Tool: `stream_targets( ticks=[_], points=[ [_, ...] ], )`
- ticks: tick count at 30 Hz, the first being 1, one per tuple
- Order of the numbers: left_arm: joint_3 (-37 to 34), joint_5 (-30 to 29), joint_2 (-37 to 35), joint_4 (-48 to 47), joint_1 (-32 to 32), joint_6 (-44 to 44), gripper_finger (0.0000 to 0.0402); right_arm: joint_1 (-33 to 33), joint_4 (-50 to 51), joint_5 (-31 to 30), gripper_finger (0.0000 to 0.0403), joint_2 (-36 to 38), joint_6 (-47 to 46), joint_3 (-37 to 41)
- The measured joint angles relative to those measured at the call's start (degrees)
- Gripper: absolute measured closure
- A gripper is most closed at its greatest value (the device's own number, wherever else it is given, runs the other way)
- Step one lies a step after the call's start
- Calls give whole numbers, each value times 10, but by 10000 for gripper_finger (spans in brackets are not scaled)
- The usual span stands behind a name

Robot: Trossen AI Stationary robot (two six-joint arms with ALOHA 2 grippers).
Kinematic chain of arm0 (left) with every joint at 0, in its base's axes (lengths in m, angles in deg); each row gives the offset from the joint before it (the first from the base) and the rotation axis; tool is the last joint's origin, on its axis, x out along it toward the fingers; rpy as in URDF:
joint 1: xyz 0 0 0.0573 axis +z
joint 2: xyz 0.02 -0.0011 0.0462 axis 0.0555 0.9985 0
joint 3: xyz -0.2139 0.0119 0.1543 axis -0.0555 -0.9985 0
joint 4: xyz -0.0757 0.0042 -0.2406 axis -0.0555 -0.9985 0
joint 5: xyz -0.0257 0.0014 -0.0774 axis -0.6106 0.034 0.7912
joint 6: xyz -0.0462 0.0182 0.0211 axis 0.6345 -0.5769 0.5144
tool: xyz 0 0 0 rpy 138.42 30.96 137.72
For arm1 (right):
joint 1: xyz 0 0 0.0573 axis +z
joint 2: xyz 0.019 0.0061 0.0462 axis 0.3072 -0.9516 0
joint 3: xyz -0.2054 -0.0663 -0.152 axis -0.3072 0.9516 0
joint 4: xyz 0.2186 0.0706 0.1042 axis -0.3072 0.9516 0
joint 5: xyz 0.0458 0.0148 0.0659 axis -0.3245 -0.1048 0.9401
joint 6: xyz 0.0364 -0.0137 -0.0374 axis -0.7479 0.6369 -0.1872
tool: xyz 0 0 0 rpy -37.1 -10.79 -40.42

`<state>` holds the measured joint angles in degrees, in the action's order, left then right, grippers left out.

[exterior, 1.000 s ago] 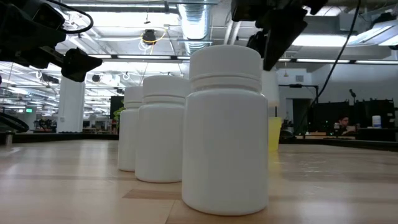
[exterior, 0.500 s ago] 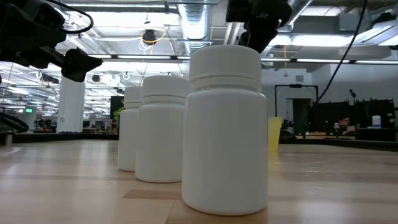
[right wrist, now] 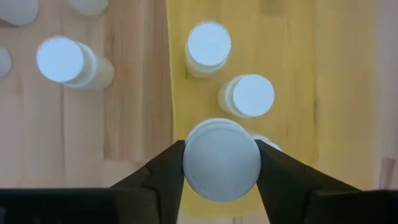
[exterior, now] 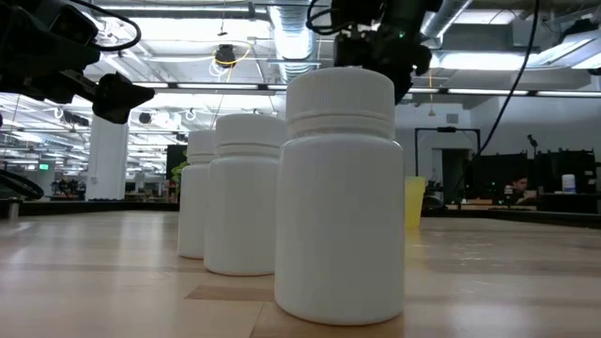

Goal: Pick and place pill bottles into a basket
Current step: Put the white medicine bottle into the yellow bin

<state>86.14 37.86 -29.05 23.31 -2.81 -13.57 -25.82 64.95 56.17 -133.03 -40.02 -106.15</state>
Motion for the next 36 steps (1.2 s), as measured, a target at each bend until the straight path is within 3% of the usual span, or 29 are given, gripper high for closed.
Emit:
stream_targets(
  ticks=[36],
  points=[
    [0, 0, 0, 0, 0, -2, 15, 6, -25, -2, 236, -47, 15, 6]
  ],
)
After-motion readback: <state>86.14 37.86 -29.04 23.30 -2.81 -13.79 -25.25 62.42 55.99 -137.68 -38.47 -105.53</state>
